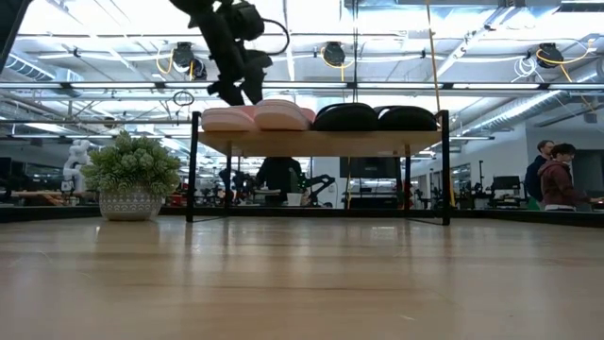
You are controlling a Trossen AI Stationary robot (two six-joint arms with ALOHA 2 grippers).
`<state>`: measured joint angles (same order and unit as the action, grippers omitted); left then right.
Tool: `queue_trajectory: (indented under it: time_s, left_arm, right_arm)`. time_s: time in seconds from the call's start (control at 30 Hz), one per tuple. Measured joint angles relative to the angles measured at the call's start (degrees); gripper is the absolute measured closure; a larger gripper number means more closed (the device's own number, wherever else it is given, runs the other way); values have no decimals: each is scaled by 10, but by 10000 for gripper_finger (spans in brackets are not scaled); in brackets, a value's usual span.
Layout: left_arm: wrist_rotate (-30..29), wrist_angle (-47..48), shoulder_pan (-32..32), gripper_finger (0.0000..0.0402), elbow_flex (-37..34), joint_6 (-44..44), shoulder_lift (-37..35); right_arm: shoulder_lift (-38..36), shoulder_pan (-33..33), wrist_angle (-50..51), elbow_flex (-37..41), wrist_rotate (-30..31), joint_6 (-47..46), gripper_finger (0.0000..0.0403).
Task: Pick and place slides into the shelf
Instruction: Put the pink slipper on the shelf, then return to Home Position
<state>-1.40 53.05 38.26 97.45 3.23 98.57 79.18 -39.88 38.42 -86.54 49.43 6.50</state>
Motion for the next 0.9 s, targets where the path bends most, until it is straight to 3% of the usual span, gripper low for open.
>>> queue_trajectory:
  time_s: [0.53, 0.9]
  left_arm:
    - [-1, -3, 2, 131, 0, -11, 23]
    - [-21, 4, -2, 131, 14, -5, -45]
  right_arm:
    - [0, 0, -5, 15, 0, -11, 284]
    - [0, 0, -5, 15, 0, -10, 284]
